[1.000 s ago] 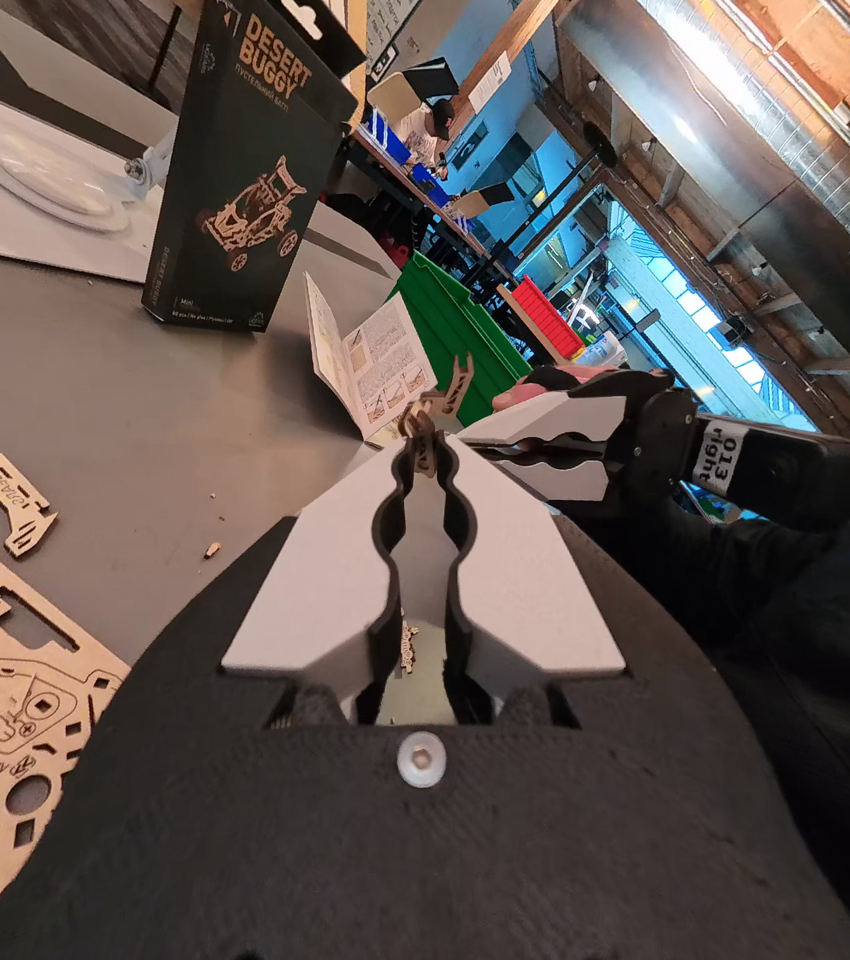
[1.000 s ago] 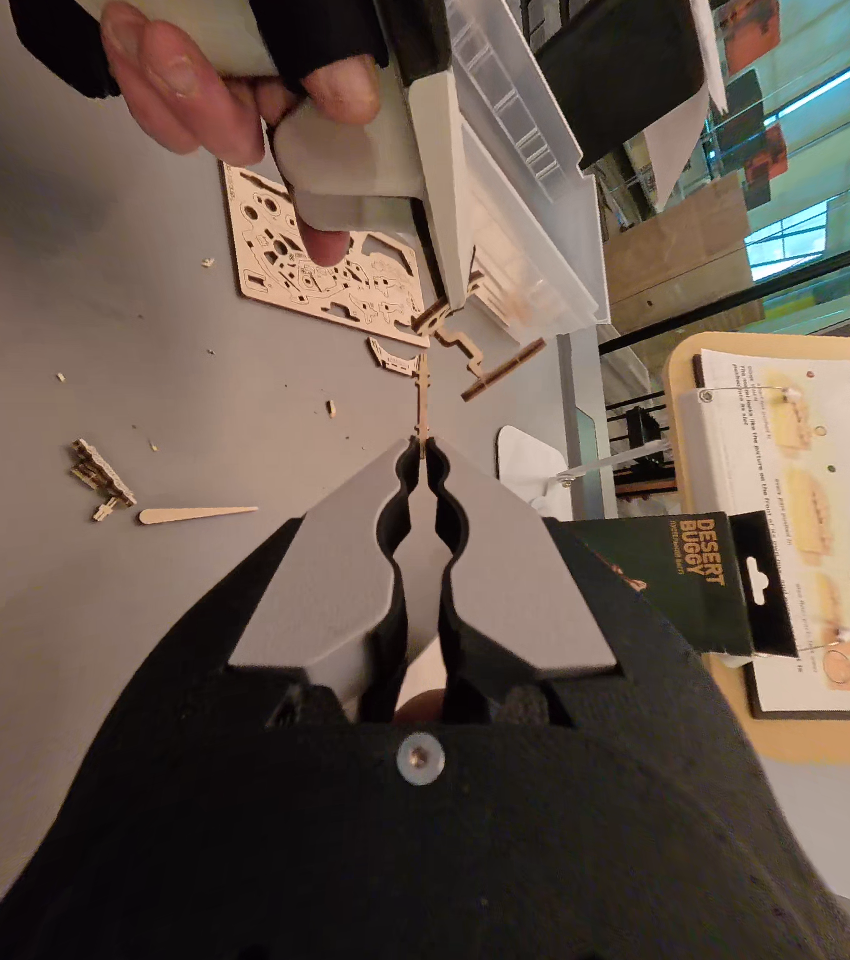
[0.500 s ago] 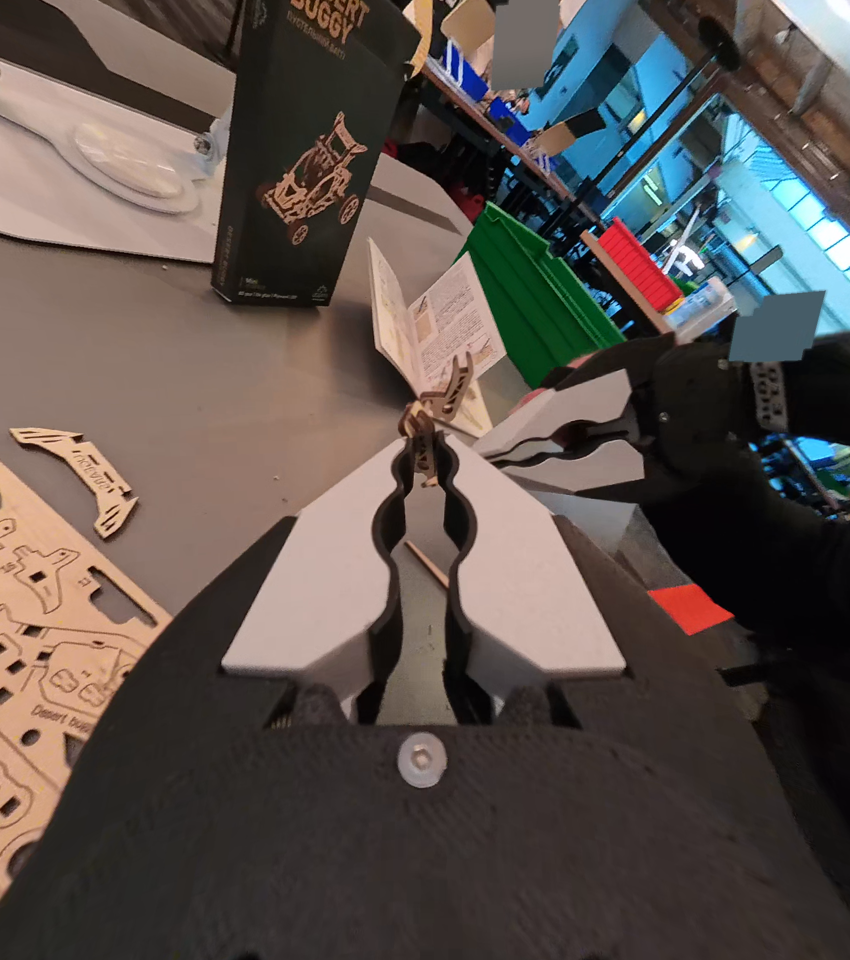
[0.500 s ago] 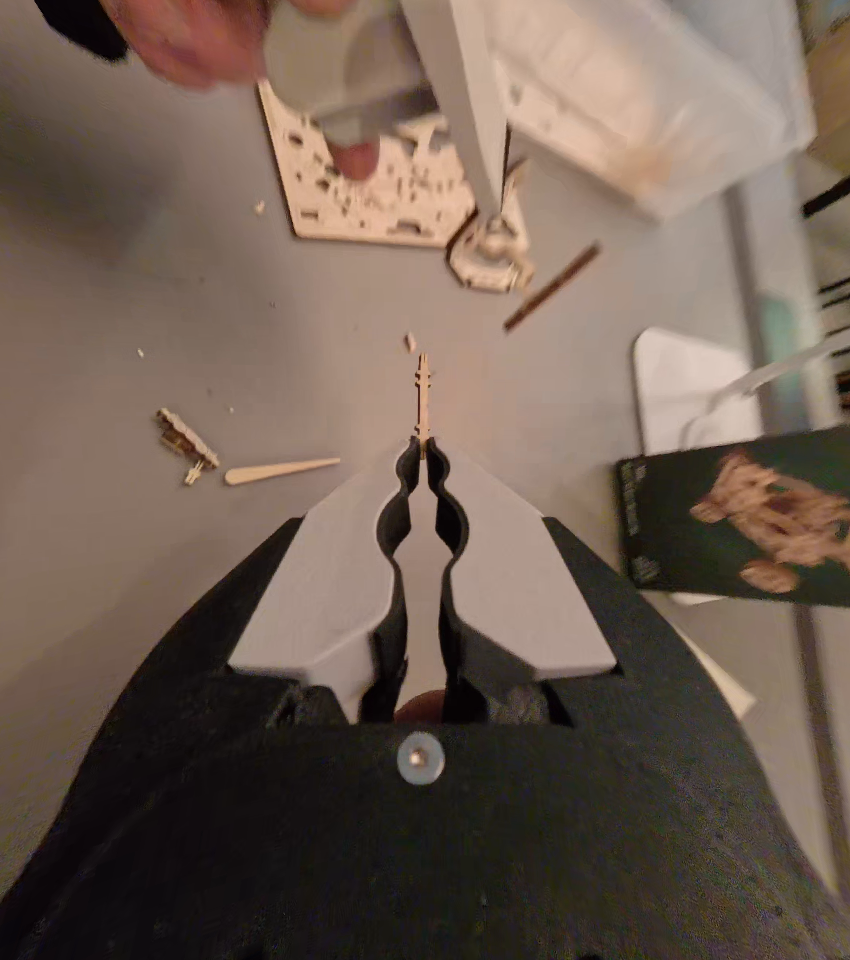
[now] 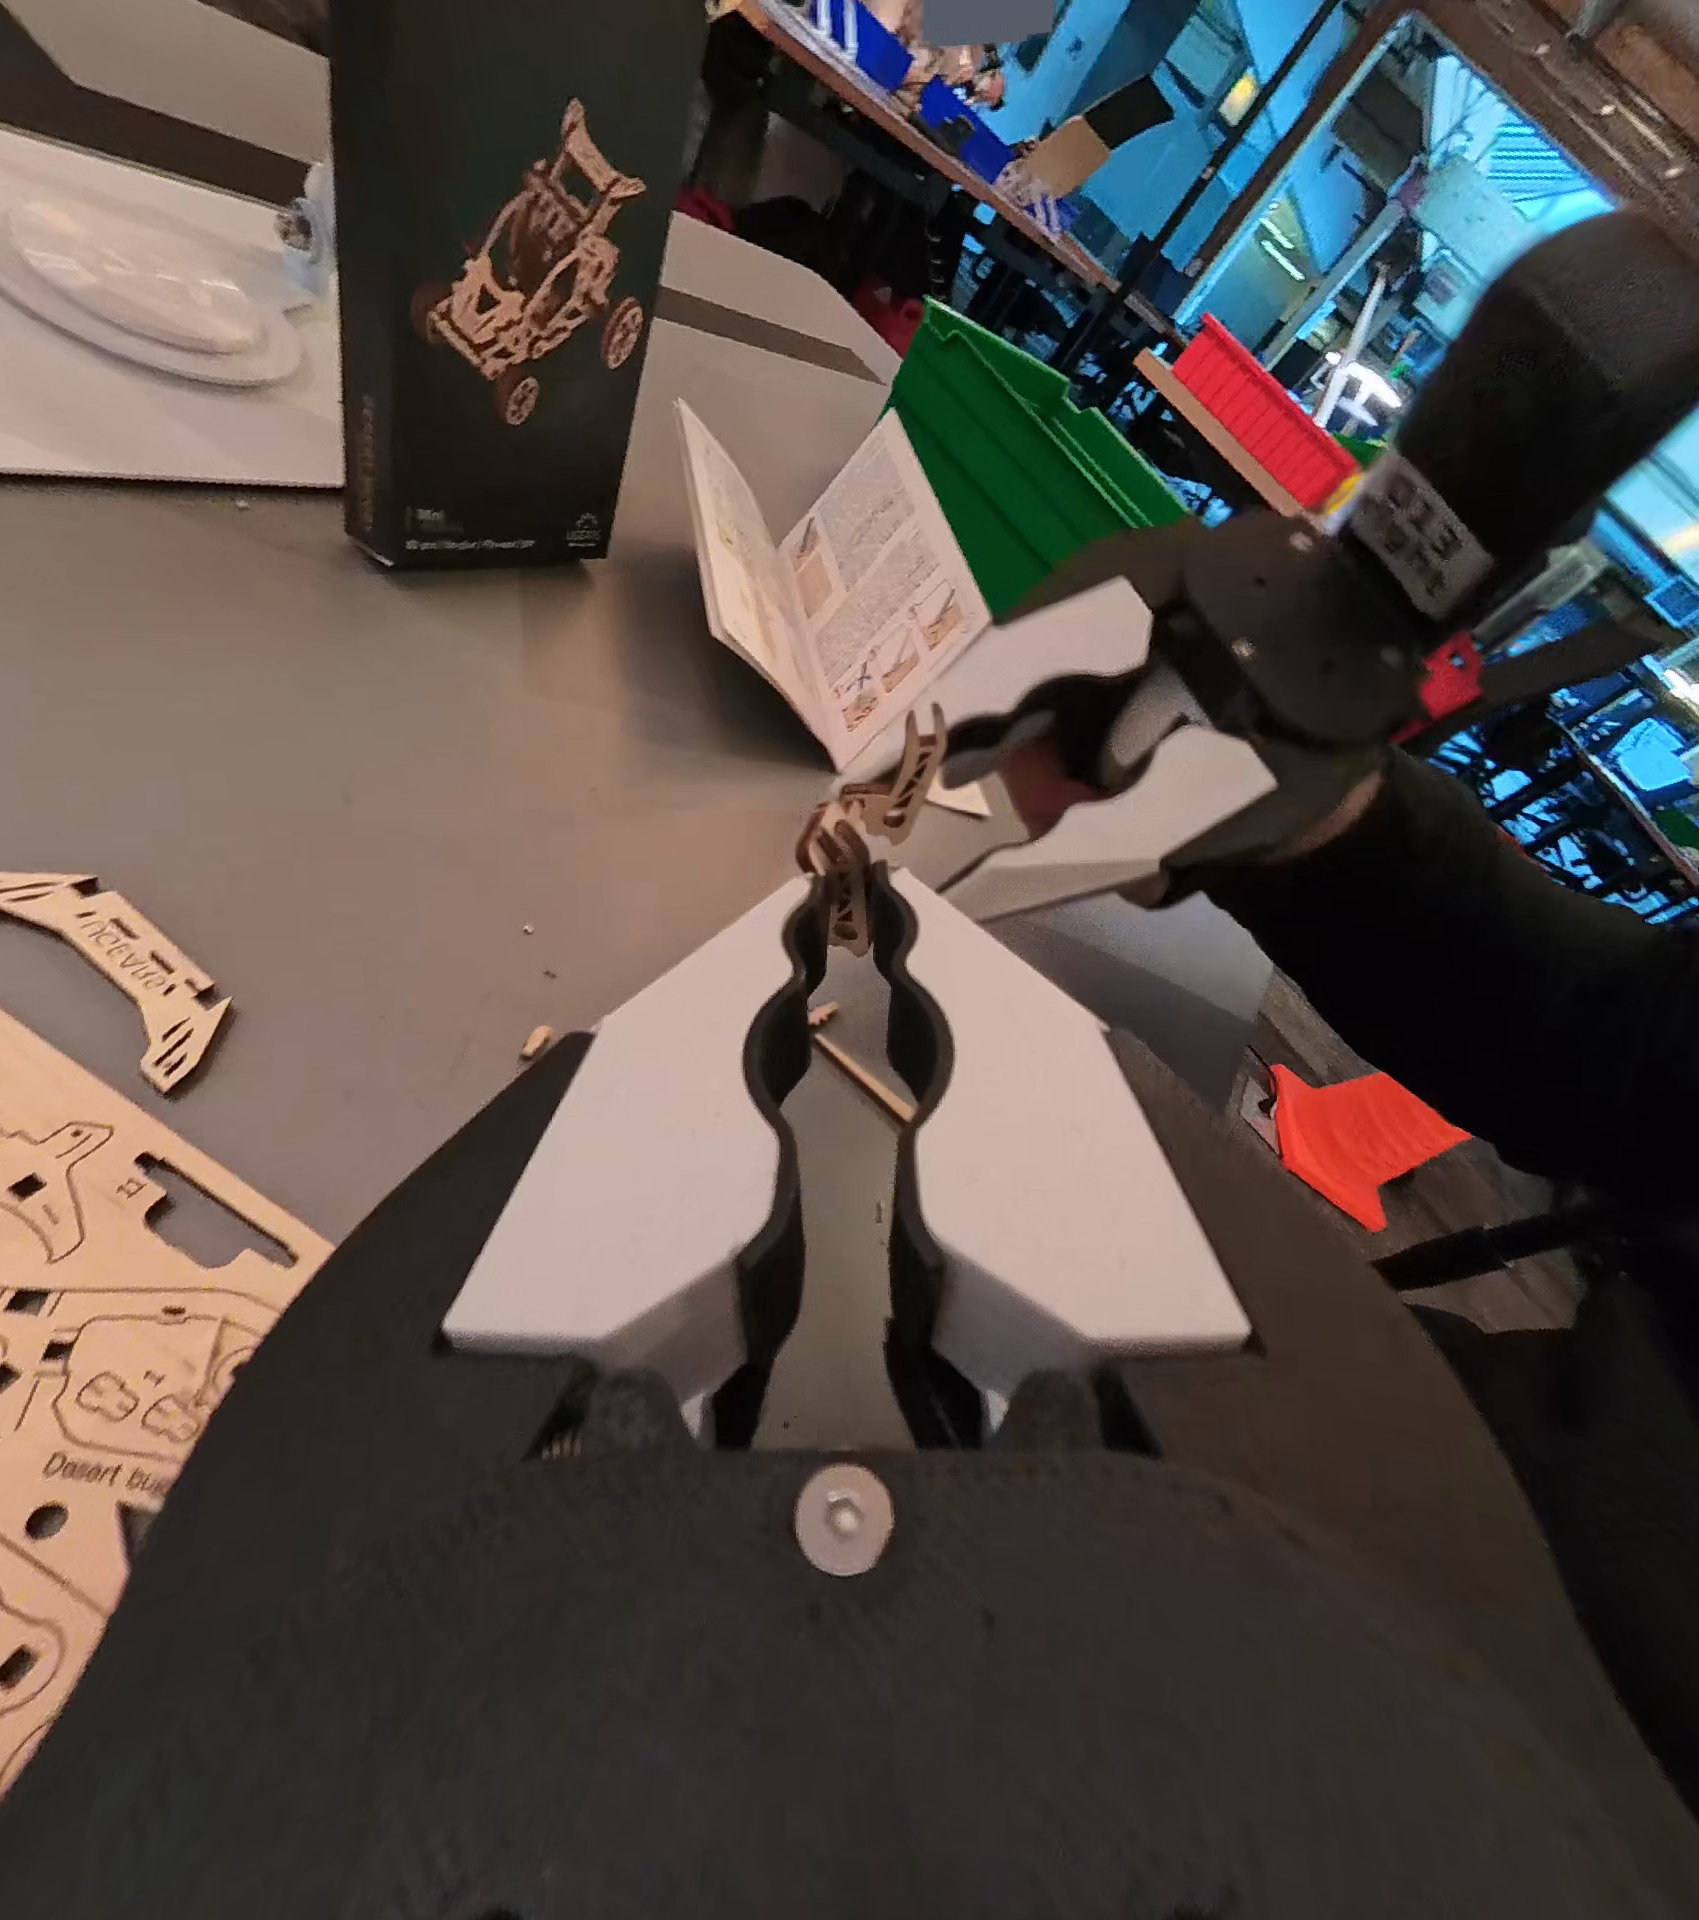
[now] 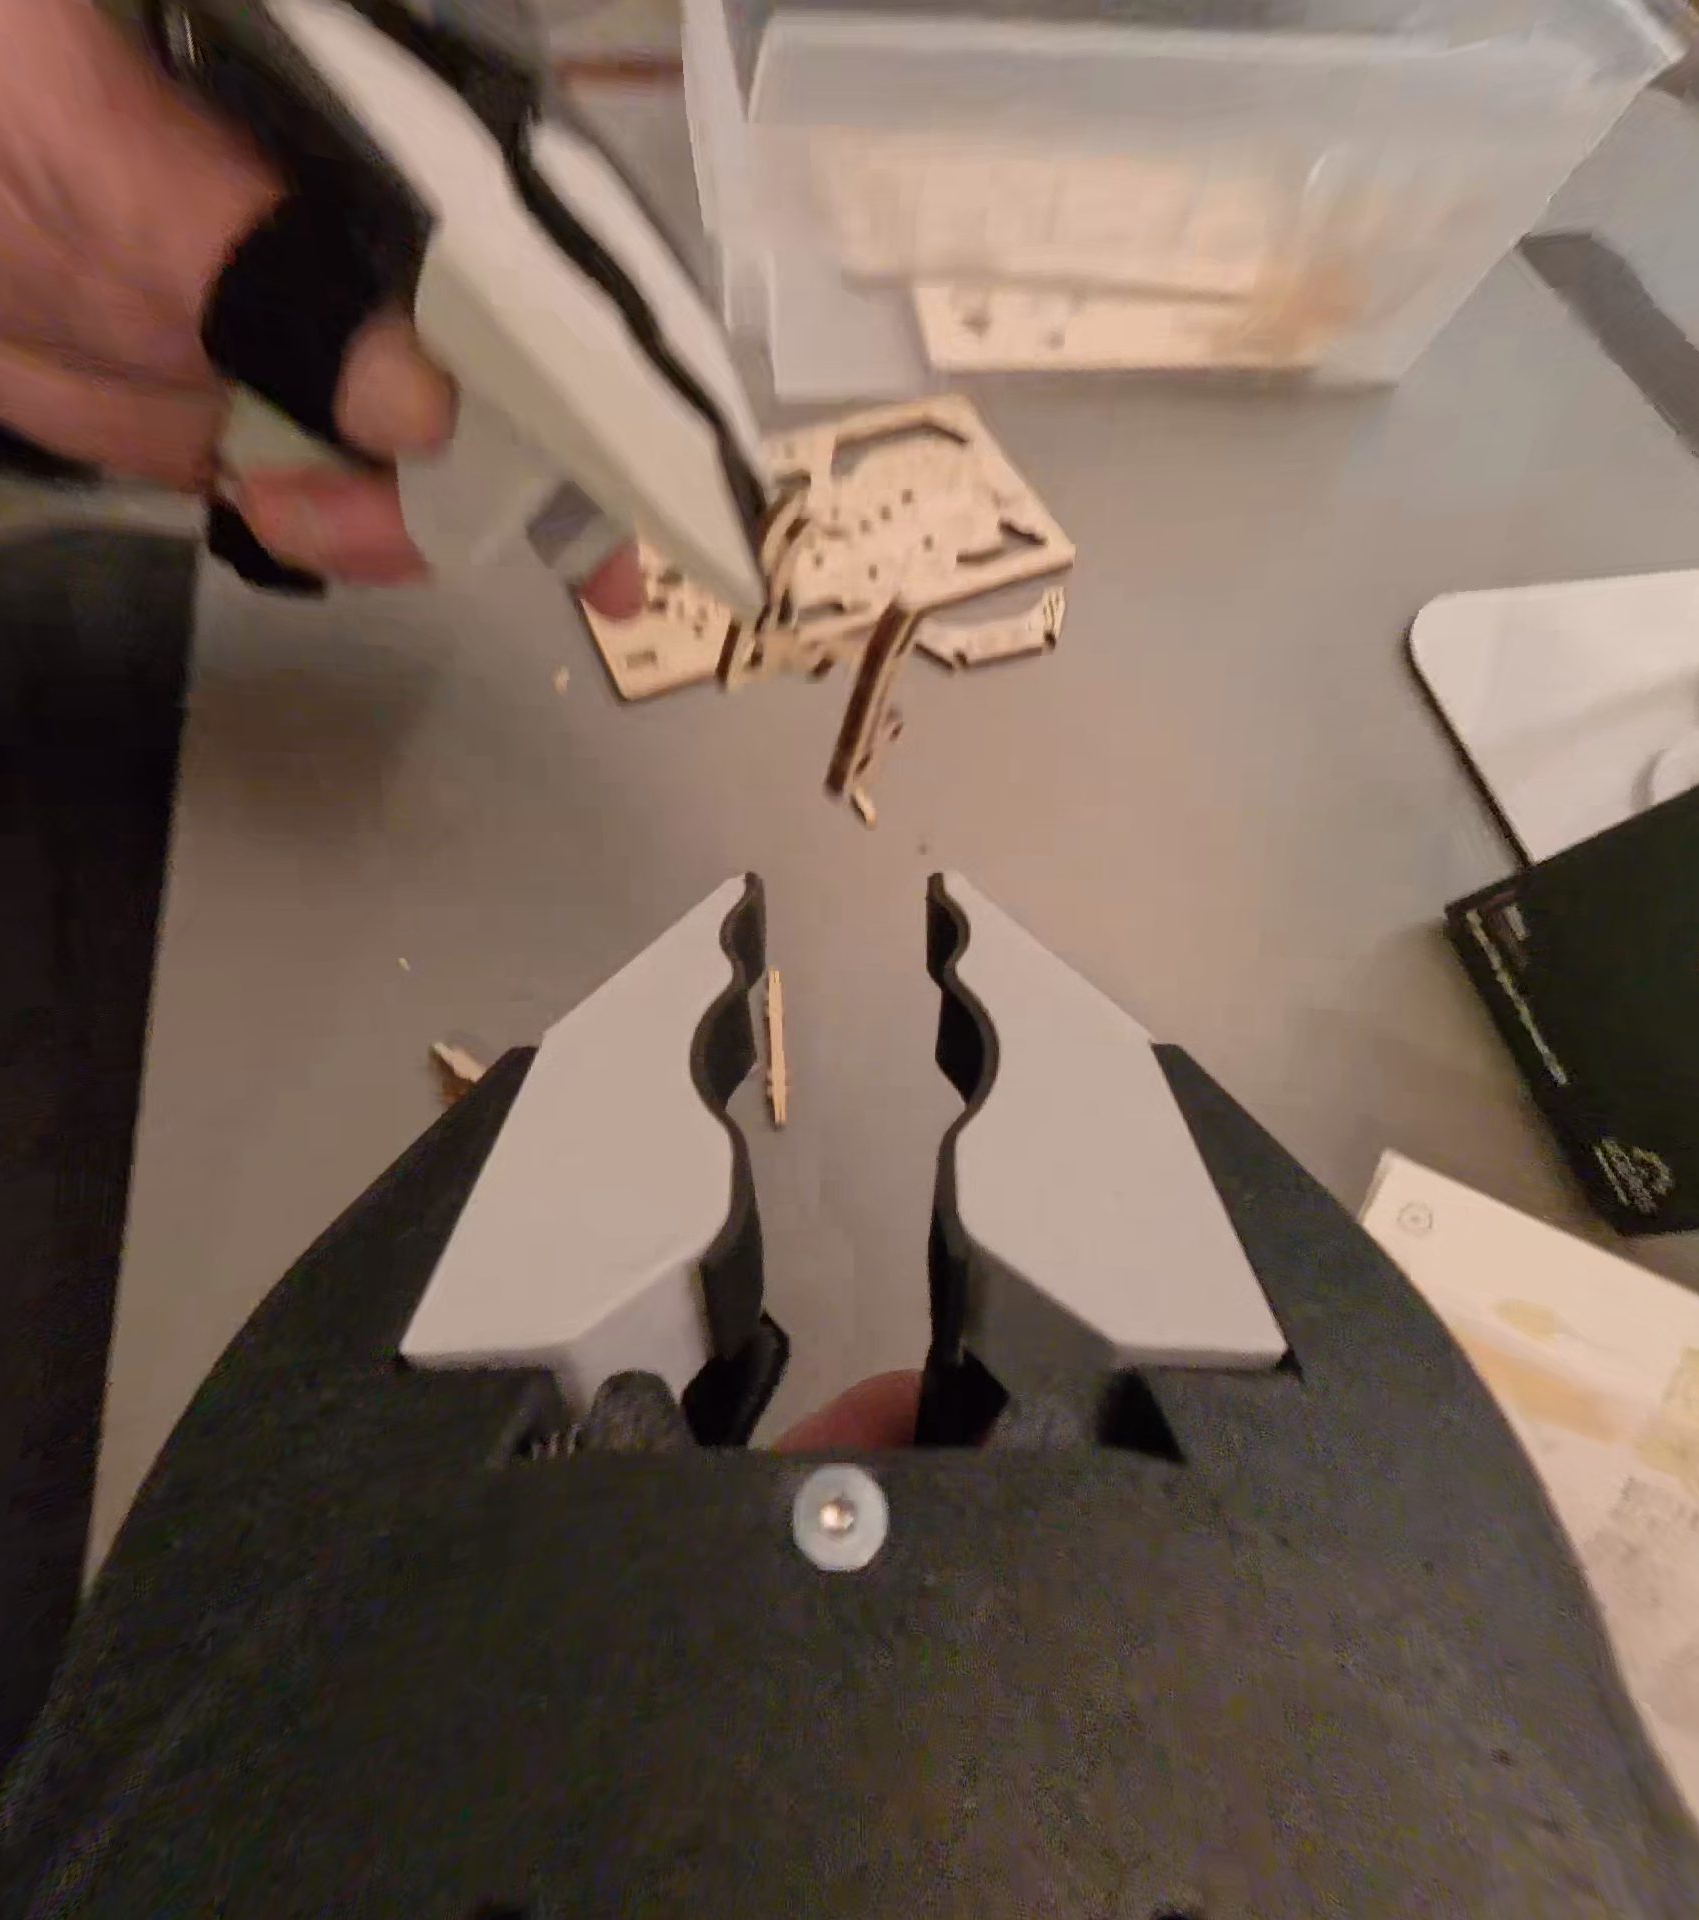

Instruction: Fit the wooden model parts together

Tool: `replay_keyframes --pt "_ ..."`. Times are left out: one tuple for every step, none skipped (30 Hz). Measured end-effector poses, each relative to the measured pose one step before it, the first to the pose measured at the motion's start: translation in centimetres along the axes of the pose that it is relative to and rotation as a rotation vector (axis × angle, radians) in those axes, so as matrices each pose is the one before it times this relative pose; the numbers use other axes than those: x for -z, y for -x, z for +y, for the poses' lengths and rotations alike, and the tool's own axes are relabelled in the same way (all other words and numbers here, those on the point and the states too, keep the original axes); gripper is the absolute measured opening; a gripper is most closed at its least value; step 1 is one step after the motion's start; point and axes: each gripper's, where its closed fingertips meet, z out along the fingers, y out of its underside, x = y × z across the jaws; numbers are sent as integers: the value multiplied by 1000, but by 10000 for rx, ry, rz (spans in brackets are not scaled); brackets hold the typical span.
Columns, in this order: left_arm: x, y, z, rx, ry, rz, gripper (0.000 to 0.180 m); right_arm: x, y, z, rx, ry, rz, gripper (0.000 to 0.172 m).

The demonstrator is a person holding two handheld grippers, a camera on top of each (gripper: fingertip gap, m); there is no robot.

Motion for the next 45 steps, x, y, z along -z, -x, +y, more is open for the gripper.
replay_keyframes --pt "-62 -214 20 -91 25 82 6 79 -43 -792 -296 -385 -339 31" --pt "-52 -155 85 -148 78 15 5 96 111 -858 -189 -474 -393 31" --pt "-52 -239 66 -156 63 76 5 80 198 -749 -176 -457 -438 32" --pt "-20 -249 -7 -98 18 98 5 45 205 -436 -271 -276 -464 31" --pt "-4 -197 -57 -56 -11 78 5 65 394 -338 -250 -219 -542 31" --pt "4 -184 -70 -51 -26 91 5 16 337 -223 -205 -169 -453 30" --pt "31 -161 -88 -51 -41 83 5 -48 123 110 -182 32 -302 29" --pt "39 -98 -79 -45 -33 52 5 -45 97 223 -107 105 -236 29" --pt "30 -112 -59 -45 -17 58 5 0 114 18 -65 -43 -199 28" --pt "35 -140 -63 -49 -13 77 5 51 26 -175 -120 -159 -138 25" --pt "23 -119 -54 -52 -12 65 5 76 -31 -171 -147 -133 -99 22" --pt "28 -30 -65 -44 -13 11 5 77 -44 -147 -46 -105 -44 17" --pt "14 -57 -52 -24 -11 31 5 47 -13 -97 33 -58 -11 15" --pt "16 -12 -13 -24 6 21 5 3 39 54 -3 48 -35 15" --pt "20 34 -8 -28 -5 -16 5 9 -2 -4 -40 18 -17 15" --pt "16 40 -31 -3 -27 -10 5 27 -30 -78 -42 -36 14 15" --pt "30 60 -30 14 -27 -14 5 29 -32 -26 -40 -12 19 14" --pt "43 154 33 3 0 -66 5 59 -135 19 -23 22 100 15" --pt "68 226 48 -22 6 -107 6 104 -176 -31 -5 -9 153 14" --pt "101 223 8 26 -26 -85 5 96 -122 14 -50 13 112 14" --pt "98 154 -58 77 -56 -24 5 47 -318 224 -71 141 218 14" --pt "111 191 -39 47 -35 -56 5 39 -598 469 2 265 392 14" --pt "114 290 4 -1 -6 -113 5 -36 -877 840 117 486 572 14" --pt "110 246 9 20 -15 -82 5 -194 -1114 1361 284 842 771 14" --pt "101 153 -33 52 -45 -11 5 -319 -980 1317 372 830 751 14" --pt "68 128 11 39 -17 -10 5 -388 -533 1031 344 639 499 14" --pt "32 136 57 -3 11 -37 5 -459 -257 950 289 574 309 14" --pt "9 112 93 7 26 -25 6 -525 -281 1009 196 580 291 14" --pt "11 95 67 27 17 -18 5 -549 -111 966 153 523 149 15" --pt "18 85 69 25 17 -25 6 -498 195 782 119 407 -41 19" --pt "33 79 68 9 18 -20 6 -321 158 339 25 168 -39 26" --pt "58 58 40 9 8 -5 6 32 136 -271 -21 -185 -35 33" --pt "64 71 0 19 -8 -7 6 229 45 -175 3 -75 26 40" --pt "84 76 -41 27 -23 -8 5 372 -402 -100 156 -1 358 40" --pt "69 66 -54 36 -27 -2 5 522 -128 -231 269 -80 236 35" --pt "54 56 -36 31 -19 7 5 654 407 -582 111 -299 -97 25" --pt "42 30 -34 18 -22 6 5 591 677 -545 -78 -246 -299 19" --pt "17 29 -30 15 -14 7 5 352 797 -157 -31 -32 -378 18" --pt "1 -15 -25 18 -13 27 5 38 660 174 52 131 -277 16" --pt "-31 -60 -22 24 -16 53 5 -241 343 429 24 254 -122 14" --pt "-39 -68 7 23 -10 59 5 -400 271 493 -2 235 -130 13" --pt "-33 -36 44 27 1 35 5 -444 279 253 -47 59 -170 11" --pt "-17 -18 40 28 -3 26 5 -429 238 26 -123 -74 -159 10" --pt "12 -18 6 24 -15 18 5 -413 274 12 -135 -44 -178 10" --pt "35 -11 -29 19 -33 9 5 -360 192 -40 -77 -34 -100 11"
